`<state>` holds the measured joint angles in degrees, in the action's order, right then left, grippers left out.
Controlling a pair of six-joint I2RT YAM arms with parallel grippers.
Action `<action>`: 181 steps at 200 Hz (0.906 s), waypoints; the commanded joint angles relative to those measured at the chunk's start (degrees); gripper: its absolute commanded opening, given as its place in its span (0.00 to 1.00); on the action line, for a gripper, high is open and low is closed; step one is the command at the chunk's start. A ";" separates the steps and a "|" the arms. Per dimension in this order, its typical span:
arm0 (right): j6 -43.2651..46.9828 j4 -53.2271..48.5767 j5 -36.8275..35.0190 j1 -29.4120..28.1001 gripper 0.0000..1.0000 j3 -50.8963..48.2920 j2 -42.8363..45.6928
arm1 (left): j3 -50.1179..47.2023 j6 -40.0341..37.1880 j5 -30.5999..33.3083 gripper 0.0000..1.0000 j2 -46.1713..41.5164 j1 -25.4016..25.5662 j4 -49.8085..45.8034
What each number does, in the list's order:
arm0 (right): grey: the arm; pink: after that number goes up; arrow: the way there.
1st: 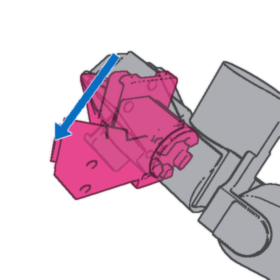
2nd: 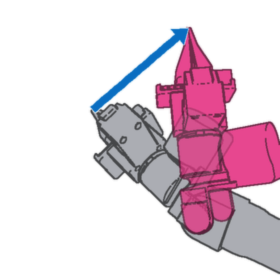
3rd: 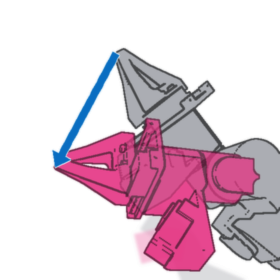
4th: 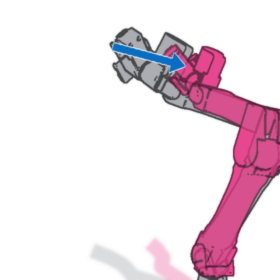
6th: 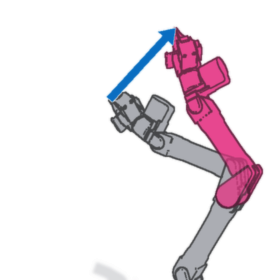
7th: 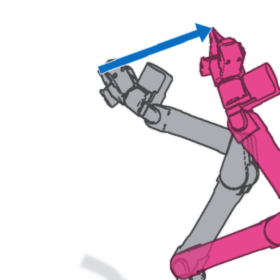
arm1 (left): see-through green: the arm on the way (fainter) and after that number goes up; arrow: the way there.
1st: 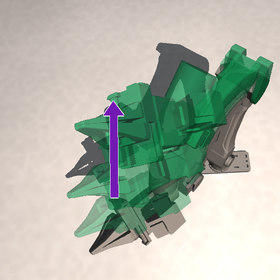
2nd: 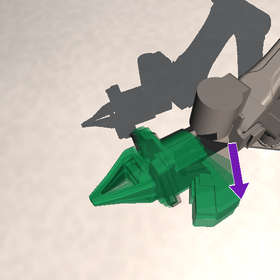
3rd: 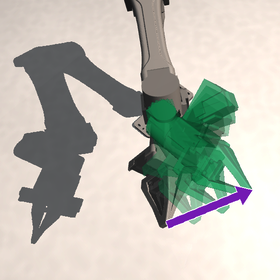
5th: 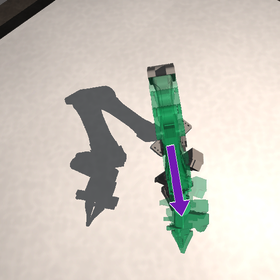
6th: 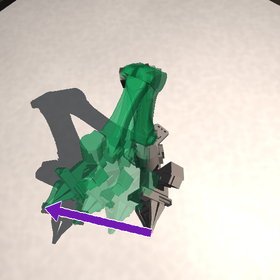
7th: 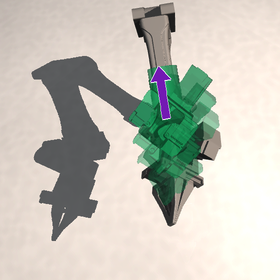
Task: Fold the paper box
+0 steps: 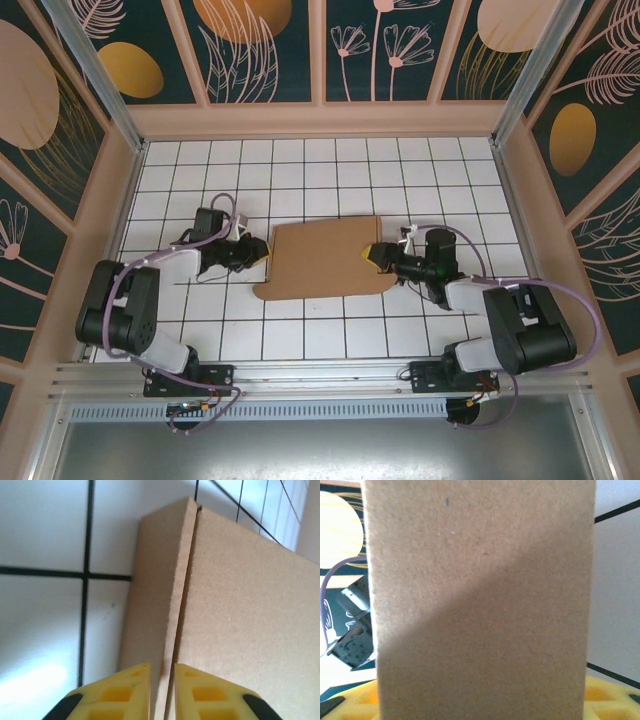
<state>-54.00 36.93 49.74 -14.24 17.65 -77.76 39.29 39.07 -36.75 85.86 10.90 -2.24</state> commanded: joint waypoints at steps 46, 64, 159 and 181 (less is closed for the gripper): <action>-2.81 3.28 -23.71 -8.25 0.43 -5.14 11.09 | 0.12 8.20 8.48 0.27 -16.47 3.99 -8.45; -7.39 10.38 -33.47 -12.43 0.42 -8.31 11.80 | -2.57 19.98 11.98 0.32 -19.15 9.16 -4.68; -27.42 35.73 -46.86 -25.50 0.42 -8.76 -13.39 | -1.87 47.24 19.88 0.58 -13.80 16.20 5.02; -28.70 40.68 -43.72 -25.66 0.43 -7.83 -19.18 | 0.85 44.03 20.42 0.58 -9.25 16.52 2.98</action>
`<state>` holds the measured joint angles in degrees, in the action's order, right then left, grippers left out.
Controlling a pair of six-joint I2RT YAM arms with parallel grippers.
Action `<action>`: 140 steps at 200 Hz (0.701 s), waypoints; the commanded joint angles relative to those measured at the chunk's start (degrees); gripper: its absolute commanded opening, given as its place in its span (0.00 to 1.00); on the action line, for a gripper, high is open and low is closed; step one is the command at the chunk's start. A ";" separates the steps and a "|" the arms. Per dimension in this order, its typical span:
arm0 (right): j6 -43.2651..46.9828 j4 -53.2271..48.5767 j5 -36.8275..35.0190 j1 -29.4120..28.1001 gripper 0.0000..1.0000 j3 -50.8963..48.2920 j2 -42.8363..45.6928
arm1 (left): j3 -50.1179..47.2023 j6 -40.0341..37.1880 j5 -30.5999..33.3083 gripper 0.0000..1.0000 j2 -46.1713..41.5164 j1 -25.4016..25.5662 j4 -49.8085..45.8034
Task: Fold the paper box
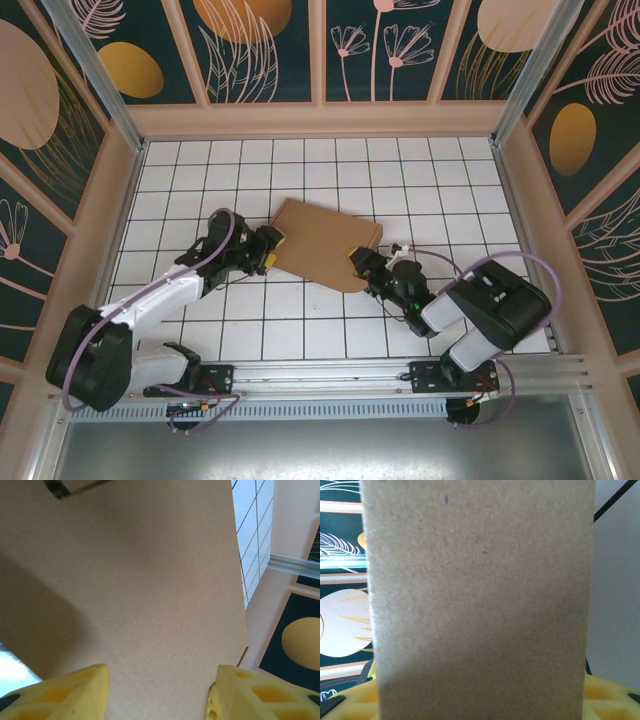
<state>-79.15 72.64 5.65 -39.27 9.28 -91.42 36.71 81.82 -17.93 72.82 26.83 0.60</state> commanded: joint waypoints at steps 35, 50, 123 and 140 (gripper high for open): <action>0.67 -2.17 4.57 -0.39 0.48 3.16 -7.25 | 9.40 -4.44 1.91 0.56 8.55 0.57 -3.82; 3.12 -4.21 5.24 0.47 0.50 2.88 -5.90 | 12.91 -8.22 2.79 0.55 9.64 0.44 -7.23; 19.29 -9.48 14.97 4.68 0.50 3.67 6.26 | 14.83 -38.67 1.79 0.57 10.19 -9.85 -10.74; 14.78 -7.81 15.17 7.42 0.48 2.49 9.58 | 9.60 -34.37 -3.70 0.58 6.95 -10.50 -5.31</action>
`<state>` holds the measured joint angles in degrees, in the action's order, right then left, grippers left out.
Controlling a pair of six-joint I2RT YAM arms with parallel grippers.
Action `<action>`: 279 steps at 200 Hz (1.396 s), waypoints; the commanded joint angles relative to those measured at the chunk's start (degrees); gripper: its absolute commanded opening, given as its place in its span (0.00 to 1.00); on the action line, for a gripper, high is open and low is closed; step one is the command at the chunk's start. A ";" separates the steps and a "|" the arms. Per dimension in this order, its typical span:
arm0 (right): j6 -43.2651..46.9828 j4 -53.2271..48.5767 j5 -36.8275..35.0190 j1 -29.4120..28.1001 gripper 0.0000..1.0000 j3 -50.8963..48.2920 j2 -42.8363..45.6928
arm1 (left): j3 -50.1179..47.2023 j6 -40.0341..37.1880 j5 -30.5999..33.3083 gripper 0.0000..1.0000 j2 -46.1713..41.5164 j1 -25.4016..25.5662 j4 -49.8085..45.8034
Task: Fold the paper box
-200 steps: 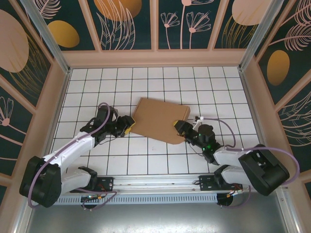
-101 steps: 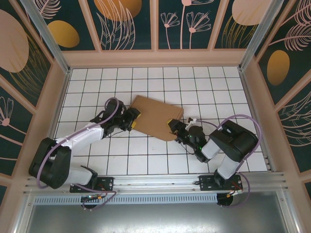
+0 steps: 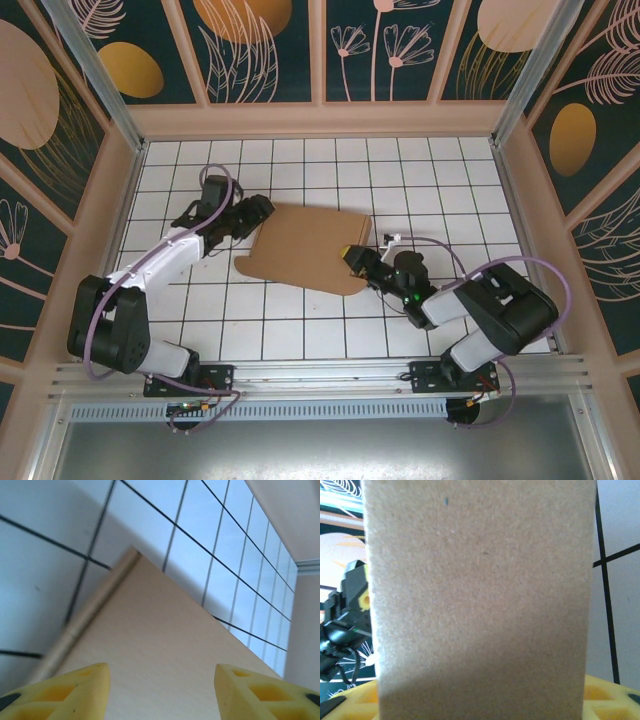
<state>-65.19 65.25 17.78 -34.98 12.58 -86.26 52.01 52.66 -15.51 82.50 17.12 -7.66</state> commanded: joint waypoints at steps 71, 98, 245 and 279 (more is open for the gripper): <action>-13.82 3.25 -3.48 5.54 0.44 0.49 12.01 | -21.81 21.18 -4.08 0.96 -22.64 0.31 27.58; -15.63 4.98 -3.92 5.93 0.44 2.06 11.43 | -19.24 20.32 -4.15 0.98 -22.40 0.79 24.54; -20.67 5.43 -7.85 3.98 0.43 10.89 10.52 | -20.31 14.22 5.03 0.89 -16.08 8.71 51.29; -21.92 6.55 -8.20 2.71 0.43 11.30 9.97 | -20.54 16.65 4.60 0.79 -11.93 8.80 55.56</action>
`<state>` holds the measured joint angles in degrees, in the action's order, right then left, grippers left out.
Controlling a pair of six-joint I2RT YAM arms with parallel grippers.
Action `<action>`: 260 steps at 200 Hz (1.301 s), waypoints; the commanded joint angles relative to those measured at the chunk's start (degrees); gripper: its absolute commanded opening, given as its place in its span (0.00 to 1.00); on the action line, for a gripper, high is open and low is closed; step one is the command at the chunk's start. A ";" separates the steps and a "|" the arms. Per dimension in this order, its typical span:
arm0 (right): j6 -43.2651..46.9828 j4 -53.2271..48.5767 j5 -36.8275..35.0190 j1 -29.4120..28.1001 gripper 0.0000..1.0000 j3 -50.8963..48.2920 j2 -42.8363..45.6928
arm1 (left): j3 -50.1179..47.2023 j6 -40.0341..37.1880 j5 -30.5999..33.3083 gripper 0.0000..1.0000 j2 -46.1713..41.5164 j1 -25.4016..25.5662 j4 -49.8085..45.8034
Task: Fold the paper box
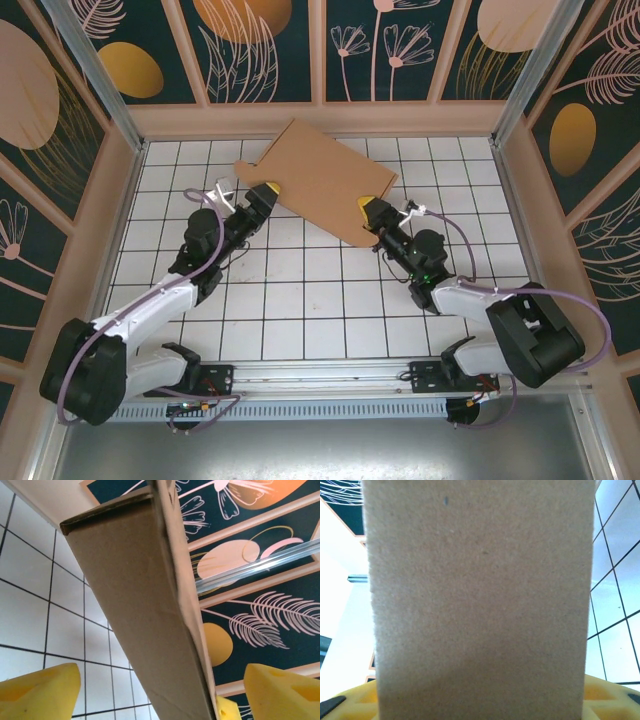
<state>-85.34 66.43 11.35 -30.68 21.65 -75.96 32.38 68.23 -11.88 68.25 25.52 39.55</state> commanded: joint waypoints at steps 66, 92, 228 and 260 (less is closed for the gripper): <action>-3.94 8.94 -3.09 -4.36 0.41 3.09 -3.17 | -0.83 5.45 2.12 0.55 4.22 0.38 14.68; -4.24 9.77 -2.93 -4.93 0.41 3.74 -4.12 | -0.30 6.13 1.48 0.54 4.65 0.41 14.06; -3.89 7.54 -1.94 -5.43 0.43 4.63 -1.79 | 3.76 1.66 -1.21 0.69 7.58 0.37 2.17; -4.57 8.64 -2.57 -6.23 0.42 4.45 -2.60 | 4.82 1.85 -0.43 0.56 7.60 0.41 3.66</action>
<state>-88.71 67.68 6.94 -35.03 23.42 -79.02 35.64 71.35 -11.70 75.11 25.52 43.27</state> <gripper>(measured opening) 0.541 0.583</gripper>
